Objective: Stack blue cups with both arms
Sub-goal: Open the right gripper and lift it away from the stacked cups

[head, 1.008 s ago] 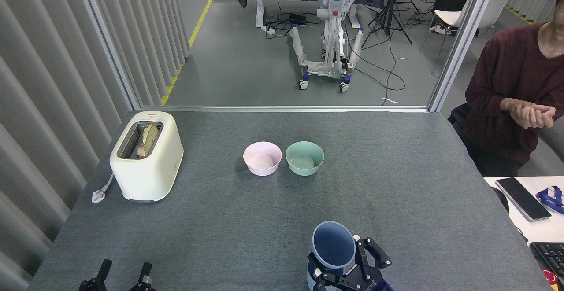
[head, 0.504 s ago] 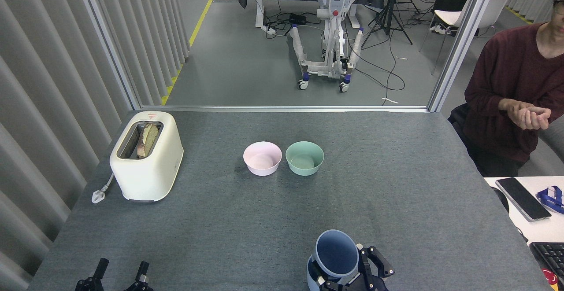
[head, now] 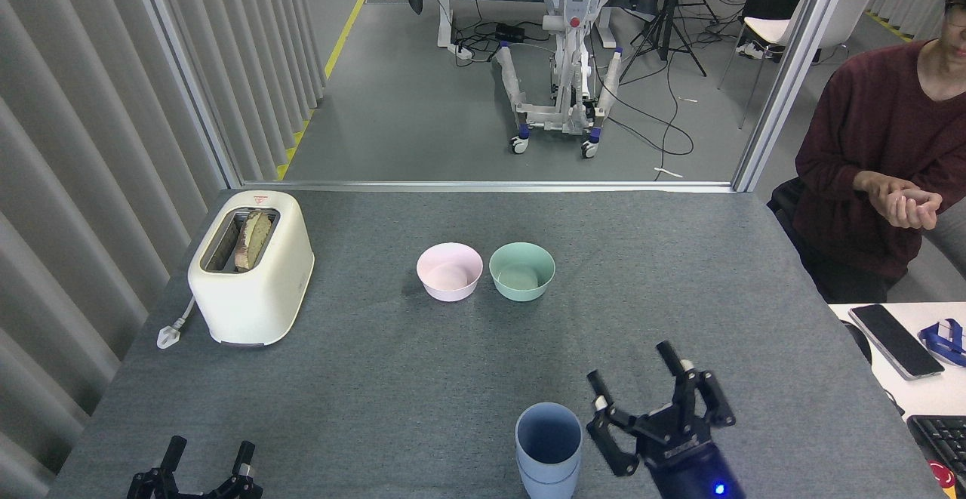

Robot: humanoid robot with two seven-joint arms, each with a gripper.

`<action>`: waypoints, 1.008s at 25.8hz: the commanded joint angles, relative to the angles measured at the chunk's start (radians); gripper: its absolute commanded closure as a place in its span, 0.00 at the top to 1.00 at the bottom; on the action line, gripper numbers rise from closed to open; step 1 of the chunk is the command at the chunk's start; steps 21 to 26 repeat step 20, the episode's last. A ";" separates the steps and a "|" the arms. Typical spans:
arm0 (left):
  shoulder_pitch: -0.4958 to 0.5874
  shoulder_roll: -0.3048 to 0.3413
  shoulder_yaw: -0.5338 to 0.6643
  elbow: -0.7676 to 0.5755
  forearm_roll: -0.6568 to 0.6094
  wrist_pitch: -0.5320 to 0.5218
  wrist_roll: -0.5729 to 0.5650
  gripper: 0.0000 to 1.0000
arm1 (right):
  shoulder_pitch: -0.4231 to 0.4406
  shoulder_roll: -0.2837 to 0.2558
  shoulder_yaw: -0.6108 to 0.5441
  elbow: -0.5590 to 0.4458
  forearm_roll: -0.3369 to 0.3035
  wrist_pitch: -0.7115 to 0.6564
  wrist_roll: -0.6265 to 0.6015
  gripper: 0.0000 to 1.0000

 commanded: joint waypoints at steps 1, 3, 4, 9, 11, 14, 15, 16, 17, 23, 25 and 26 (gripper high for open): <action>-0.004 0.000 0.000 0.000 0.000 0.000 0.000 1.00 | -0.049 0.006 -0.161 0.030 -0.045 0.023 0.051 1.00; -0.004 0.000 0.000 0.000 0.000 0.000 0.000 1.00 | 0.005 -0.033 -0.215 0.036 -0.046 -0.005 0.057 1.00; -0.004 0.002 -0.001 -0.002 0.000 0.000 0.000 1.00 | 0.075 -0.060 -0.229 0.036 -0.046 -0.037 0.054 1.00; 0.027 0.003 -0.003 -0.023 0.000 -0.067 -0.008 1.00 | 0.316 -0.034 -0.244 0.048 -0.042 -0.062 0.047 1.00; 0.059 0.005 -0.004 -0.045 0.000 -0.090 -0.014 1.00 | 0.359 0.012 -0.267 0.051 -0.037 -0.051 0.040 1.00; 0.111 0.015 -0.003 -0.069 0.000 -0.096 -0.017 1.00 | 0.385 0.018 -0.284 0.066 -0.032 -0.042 -0.004 1.00; 0.133 0.020 -0.003 -0.083 0.000 -0.098 -0.017 1.00 | 0.388 0.015 -0.283 0.070 -0.032 -0.032 -0.009 1.00; 0.156 0.023 -0.003 -0.100 0.000 -0.099 -0.017 1.00 | 0.396 0.014 -0.284 0.070 -0.036 -0.031 -0.010 1.00; 0.177 0.023 -0.001 -0.117 0.000 -0.107 -0.017 1.00 | 0.398 0.014 -0.286 0.071 -0.037 -0.031 -0.010 1.00; 0.220 0.038 -0.001 -0.163 0.000 -0.119 -0.019 1.00 | 0.401 0.014 -0.287 0.073 -0.039 -0.032 -0.013 1.00; 0.220 0.038 -0.001 -0.163 0.000 -0.119 -0.019 1.00 | 0.401 0.014 -0.287 0.073 -0.039 -0.032 -0.013 1.00; 0.220 0.038 -0.001 -0.163 0.000 -0.119 -0.019 1.00 | 0.401 0.014 -0.287 0.073 -0.039 -0.032 -0.013 1.00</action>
